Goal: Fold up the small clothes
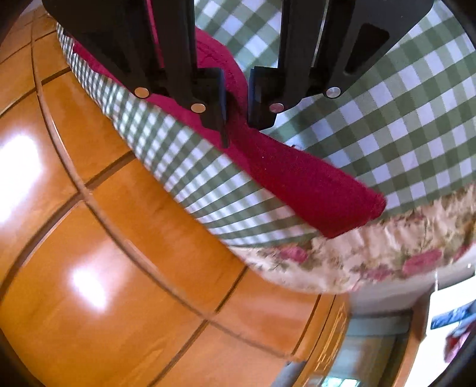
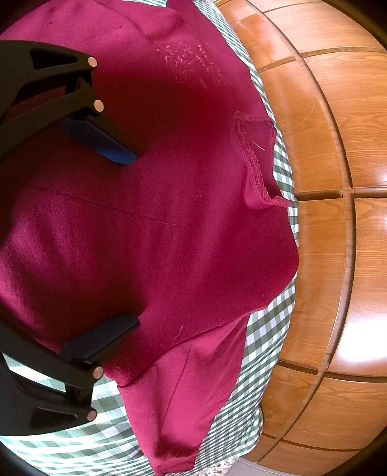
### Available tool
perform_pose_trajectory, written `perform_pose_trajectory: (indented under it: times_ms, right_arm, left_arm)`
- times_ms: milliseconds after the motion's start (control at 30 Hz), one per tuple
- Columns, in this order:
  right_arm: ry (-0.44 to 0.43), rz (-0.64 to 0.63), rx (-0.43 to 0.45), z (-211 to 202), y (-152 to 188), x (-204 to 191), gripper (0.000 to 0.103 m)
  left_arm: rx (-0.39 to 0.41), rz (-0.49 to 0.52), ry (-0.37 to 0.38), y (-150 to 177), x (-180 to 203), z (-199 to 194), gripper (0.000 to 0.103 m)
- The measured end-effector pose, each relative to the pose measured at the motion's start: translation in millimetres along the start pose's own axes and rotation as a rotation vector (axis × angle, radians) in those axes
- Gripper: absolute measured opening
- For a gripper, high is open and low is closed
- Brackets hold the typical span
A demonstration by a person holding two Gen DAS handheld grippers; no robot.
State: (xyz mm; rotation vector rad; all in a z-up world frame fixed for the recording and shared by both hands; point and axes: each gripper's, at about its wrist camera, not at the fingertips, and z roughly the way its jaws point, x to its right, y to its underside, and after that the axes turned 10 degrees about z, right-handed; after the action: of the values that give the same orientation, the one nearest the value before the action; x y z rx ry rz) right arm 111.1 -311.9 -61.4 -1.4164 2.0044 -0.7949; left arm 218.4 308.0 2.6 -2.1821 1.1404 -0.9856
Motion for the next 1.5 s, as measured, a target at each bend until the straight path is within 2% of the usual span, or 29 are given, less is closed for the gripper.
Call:
perform_pose_trajectory:
  times_ms: [133, 300, 400, 567, 767, 1067, 1267, 1500]
  right_arm:
    - [-0.001, 0.001, 0.0, 0, 0, 0, 0.101]
    - [-0.001, 0.001, 0.0, 0, 0, 0, 0.101]
    - [-0.001, 0.001, 0.0, 0, 0, 0, 0.101]
    - [-0.001, 0.0, 0.0, 0, 0, 0, 0.101]
    - [-0.001, 0.001, 0.0, 0, 0, 0, 0.101]
    - [-0.001, 0.001, 0.0, 0, 0, 0, 0.101]
    - [-0.002, 0.001, 0.0, 0, 0, 0, 0.101]
    - [-0.002, 0.001, -0.001, 0, 0, 1, 0.101]
  left_arm:
    - [0.038, 0.042, 0.037, -1, 23, -13, 0.01]
    - [0.086, 0.184, 0.124, 4, 77, -36, 0.01]
    - [0.089, 0.244, 0.174, 13, 105, -43, 0.01]
    - [0.054, 0.33, 0.264, 37, 152, -48, 0.01]
    - [0.024, 0.429, 0.325, 69, 195, -52, 0.01]
    - [-0.039, 0.586, 0.376, 124, 248, -49, 0.01]
    - [-0.1, 0.624, 0.395, 153, 272, -41, 0.01]
    - [-0.171, 0.736, 0.419, 192, 304, -29, 0.01]
